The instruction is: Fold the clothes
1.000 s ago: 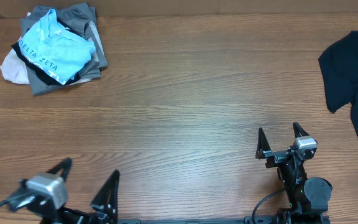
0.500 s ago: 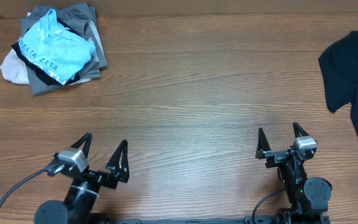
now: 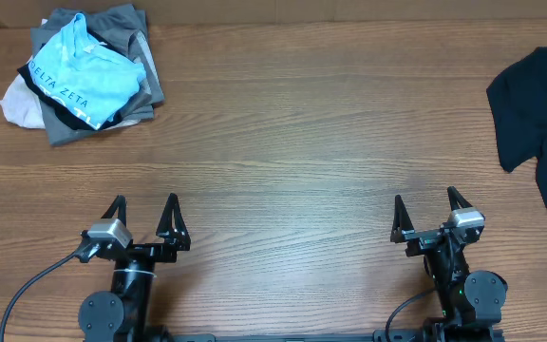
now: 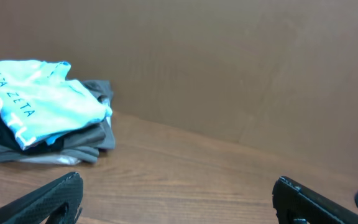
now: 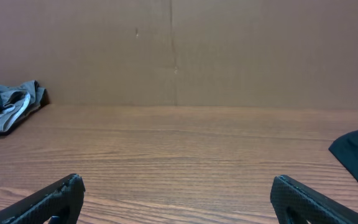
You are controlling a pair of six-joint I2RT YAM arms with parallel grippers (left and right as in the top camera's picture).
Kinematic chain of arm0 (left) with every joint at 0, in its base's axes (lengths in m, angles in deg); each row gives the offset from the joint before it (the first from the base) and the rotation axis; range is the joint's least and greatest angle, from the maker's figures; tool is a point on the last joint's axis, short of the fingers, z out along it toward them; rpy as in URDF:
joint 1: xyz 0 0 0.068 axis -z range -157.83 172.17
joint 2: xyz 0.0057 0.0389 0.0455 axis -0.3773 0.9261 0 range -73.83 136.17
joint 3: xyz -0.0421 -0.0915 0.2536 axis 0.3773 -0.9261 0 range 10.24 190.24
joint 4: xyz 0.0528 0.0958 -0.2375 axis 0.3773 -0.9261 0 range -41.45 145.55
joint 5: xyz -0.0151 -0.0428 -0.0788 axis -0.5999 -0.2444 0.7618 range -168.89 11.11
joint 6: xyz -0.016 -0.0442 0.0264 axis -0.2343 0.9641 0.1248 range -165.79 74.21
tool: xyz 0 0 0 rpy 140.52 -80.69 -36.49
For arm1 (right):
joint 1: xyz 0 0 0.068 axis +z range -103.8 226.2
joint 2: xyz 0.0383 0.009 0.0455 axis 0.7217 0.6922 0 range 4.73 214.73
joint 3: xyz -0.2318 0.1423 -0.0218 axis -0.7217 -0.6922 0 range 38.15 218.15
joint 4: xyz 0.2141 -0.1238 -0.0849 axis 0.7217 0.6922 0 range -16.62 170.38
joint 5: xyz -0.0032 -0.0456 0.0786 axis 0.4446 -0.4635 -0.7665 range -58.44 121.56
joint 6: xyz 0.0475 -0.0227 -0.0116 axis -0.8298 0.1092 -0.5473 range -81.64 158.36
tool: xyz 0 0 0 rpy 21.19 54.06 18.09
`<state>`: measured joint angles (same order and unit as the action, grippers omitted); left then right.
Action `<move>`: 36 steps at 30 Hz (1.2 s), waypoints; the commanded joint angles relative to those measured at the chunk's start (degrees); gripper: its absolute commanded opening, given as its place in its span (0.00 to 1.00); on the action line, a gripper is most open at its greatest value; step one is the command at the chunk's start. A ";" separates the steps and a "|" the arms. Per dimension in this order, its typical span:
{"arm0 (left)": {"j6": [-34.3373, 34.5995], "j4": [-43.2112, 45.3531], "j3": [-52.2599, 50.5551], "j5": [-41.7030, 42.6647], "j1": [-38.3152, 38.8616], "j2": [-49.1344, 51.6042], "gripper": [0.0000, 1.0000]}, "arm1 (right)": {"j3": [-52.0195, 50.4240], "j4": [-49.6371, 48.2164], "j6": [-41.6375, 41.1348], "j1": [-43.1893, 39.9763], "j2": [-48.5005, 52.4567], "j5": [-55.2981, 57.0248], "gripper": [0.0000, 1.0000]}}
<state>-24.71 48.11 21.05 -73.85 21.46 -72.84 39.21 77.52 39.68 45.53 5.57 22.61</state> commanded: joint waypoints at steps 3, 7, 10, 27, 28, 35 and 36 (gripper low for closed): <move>0.35 6.91 -5.66 -2.69 0.50 -0.79 1.00 | -0.61 -0.20 0.22 0.17 -0.68 0.35 1.00; 0.35 10.80 -8.83 -2.75 0.81 -0.79 1.00 | -0.61 -0.20 0.22 0.17 -0.68 0.35 1.00; 0.37 12.55 -10.60 -3.37 0.83 -0.81 1.00 | -0.61 -0.20 0.22 0.17 -0.68 0.35 1.00; -10.40 3.06 -10.54 -2.75 1.16 -0.81 1.00 | -0.61 -0.20 0.22 0.17 -0.68 0.35 1.00; -10.40 3.06 -10.54 -3.10 1.16 -0.81 1.00 | -0.61 -0.20 0.22 0.17 -0.68 0.35 1.00; -10.38 3.08 -10.54 -3.15 1.11 -0.79 1.00 | -0.61 -0.20 0.22 0.17 -0.68 0.35 1.00; -10.38 3.08 -10.54 -3.15 1.11 -0.79 1.00 | -0.61 -0.20 0.20 0.17 -0.68 0.35 1.00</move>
